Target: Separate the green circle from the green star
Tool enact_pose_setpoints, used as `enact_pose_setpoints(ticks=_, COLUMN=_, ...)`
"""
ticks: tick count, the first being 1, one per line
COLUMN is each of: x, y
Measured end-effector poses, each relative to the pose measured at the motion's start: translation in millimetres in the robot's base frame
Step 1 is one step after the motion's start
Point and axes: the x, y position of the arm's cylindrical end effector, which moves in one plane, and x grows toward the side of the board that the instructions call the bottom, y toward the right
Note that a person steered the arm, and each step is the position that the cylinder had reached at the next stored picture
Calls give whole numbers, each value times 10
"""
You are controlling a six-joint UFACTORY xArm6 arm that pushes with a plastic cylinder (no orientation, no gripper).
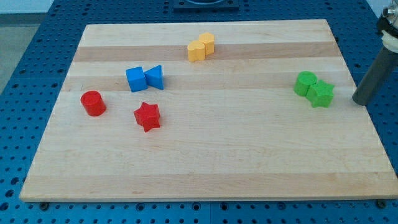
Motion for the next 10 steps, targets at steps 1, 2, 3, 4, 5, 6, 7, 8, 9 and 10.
enact_pose_setpoints(ticks=1, x=0, y=-225)
enact_pose_setpoints(ticks=2, x=0, y=-388)
enact_pose_setpoints(ticks=3, x=-221, y=-414)
enact_pose_setpoints(ticks=4, x=-438, y=-485)
enact_pose_setpoints(ticks=5, x=-438, y=-489)
enact_pose_setpoints(ticks=6, x=-430, y=-583)
enact_pose_setpoints(ticks=7, x=-426, y=-750)
enact_pose_setpoints(ticks=8, x=-426, y=-934)
enact_pose_setpoints(ticks=9, x=-426, y=-1161)
enact_pose_setpoints(ticks=10, x=-426, y=-1378)
